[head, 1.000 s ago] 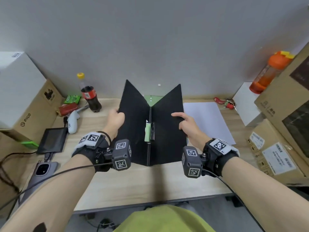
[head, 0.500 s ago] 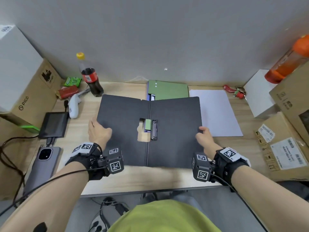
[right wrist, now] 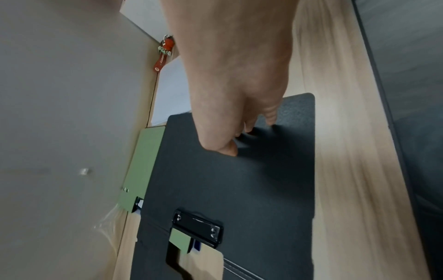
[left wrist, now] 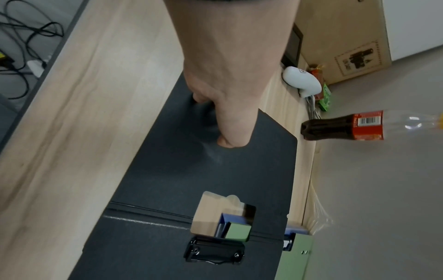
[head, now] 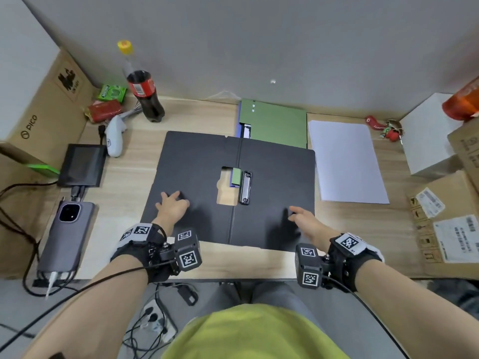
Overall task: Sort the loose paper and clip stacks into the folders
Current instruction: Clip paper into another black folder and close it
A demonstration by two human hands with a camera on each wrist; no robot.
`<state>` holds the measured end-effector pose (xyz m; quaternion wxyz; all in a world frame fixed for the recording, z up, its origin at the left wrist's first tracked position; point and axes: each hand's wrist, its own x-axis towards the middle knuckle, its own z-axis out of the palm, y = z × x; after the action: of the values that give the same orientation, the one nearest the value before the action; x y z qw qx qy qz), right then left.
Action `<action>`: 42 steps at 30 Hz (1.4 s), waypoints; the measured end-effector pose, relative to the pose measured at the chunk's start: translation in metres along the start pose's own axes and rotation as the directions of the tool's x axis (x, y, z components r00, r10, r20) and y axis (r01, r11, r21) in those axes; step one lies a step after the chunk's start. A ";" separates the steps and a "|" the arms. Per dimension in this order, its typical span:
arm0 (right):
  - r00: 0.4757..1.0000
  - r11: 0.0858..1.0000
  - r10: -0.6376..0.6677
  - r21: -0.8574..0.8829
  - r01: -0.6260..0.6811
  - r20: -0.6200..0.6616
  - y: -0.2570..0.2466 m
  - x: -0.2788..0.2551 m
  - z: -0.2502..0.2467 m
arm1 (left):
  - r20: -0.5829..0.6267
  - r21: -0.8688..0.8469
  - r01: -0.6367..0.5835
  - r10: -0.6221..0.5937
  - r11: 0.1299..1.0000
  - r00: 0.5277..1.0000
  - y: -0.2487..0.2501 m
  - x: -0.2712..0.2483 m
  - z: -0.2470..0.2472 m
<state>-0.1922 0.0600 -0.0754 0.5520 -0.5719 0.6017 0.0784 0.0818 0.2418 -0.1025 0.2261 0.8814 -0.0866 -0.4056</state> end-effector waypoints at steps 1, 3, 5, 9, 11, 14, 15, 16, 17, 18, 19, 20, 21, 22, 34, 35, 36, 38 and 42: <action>1.000 1.000 -0.013 -0.019 0.013 0.005 0.000 0.002 0.001 | -0.001 0.000 0.005 -0.005 1.000 1.000 -0.001 0.001 0.001; 1.000 0.999 -0.025 -0.039 0.025 0.009 0.000 0.005 0.001 | -0.009 -0.003 0.009 -0.009 1.000 1.000 -0.002 0.000 0.002; 1.000 0.998 -0.021 -0.055 0.022 0.021 0.000 0.009 -0.002 | -0.009 -0.014 0.011 -0.011 1.000 1.000 -0.003 0.000 0.002; 0.995 0.991 -0.029 -0.131 0.041 0.092 -0.002 0.011 -0.001 | -0.016 -0.040 0.038 -0.039 0.998 0.999 0.001 -0.004 0.001; 0.990 0.990 -0.032 -0.133 0.051 0.138 -0.003 0.009 0.003 | -0.027 -0.052 0.070 -0.072 0.996 0.997 0.007 -0.008 0.001; 0.982 0.987 -0.056 -0.139 0.082 0.180 0.000 0.007 0.006 | -0.064 -0.061 0.091 -0.095 0.994 0.993 0.022 -0.016 0.005; 0.979 0.986 -0.067 -0.137 0.094 0.190 0.000 0.006 0.003 | -0.066 -0.084 0.074 -0.080 0.994 0.995 0.029 -0.018 0.008; 0.977 0.986 -0.077 -0.129 0.104 0.199 0.001 0.006 -0.002 | -0.067 -0.118 0.042 -0.050 0.992 0.996 0.038 -0.019 0.013; 0.976 0.988 -0.080 -0.114 0.105 0.205 0.001 0.006 -0.009 | -0.069 -0.151 0.000 -0.011 0.988 0.998 0.051 -0.022 0.018; 0.975 0.990 -0.085 -0.090 0.106 0.207 0.003 0.008 -0.017 | -0.069 -0.176 -0.046 0.034 0.983 0.997 0.065 -0.025 0.025; 0.974 0.993 -0.090 -0.052 0.103 0.208 0.004 0.009 -0.024 | -0.057 -0.188 -0.090 0.081 0.978 0.995 0.081 -0.029 0.033; 0.972 0.996 -0.090 -0.008 0.094 0.217 0.006 0.010 -0.032 | -0.030 -0.200 -0.130 0.127 0.971 0.992 0.099 -0.033 0.043; 0.969 0.996 -0.082 0.037 0.075 0.231 0.009 0.010 -0.040 | 0.015 -0.226 -0.157 0.165 0.961 0.986 0.116 -0.036 0.054; 0.967 0.996 -0.070 0.078 0.052 0.246 0.012 0.011 -0.048 | 0.073 -0.256 -0.172 0.197 0.951 0.978 0.133 -0.040 0.066; 0.996 0.981 -0.020 0.191 0.037 -0.091 0.064 0.052 -0.213 | 0.441 -0.320 -0.055 0.200 0.946 0.875 0.239 -0.073 0.205; 0.995 0.986 -0.026 0.163 0.042 -0.100 0.065 0.057 -0.223 | 0.456 -0.327 -0.032 0.187 0.945 0.870 0.244 -0.072 0.213; 0.995 0.989 -0.032 0.137 0.045 -0.099 0.066 0.062 -0.231 | 0.467 -0.335 -0.014 0.179 0.942 0.866 0.249 -0.072 0.220; 0.995 0.994 -0.046 0.093 0.055 -0.093 0.066 0.070 -0.241 | 0.470 -0.341 0.021 0.151 0.940 0.870 0.256 -0.070 0.234; 0.990 0.992 -0.114 -0.060 0.110 -0.079 0.065 0.084 -0.248 | 0.433 -0.319 0.054 0.095 0.946 0.897 0.264 -0.071 0.249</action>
<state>-0.3626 -0.1487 -0.0798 0.5142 -0.6225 0.5886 0.0402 -0.1448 -0.0493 -0.0726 0.3461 0.7159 -0.0775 -0.6014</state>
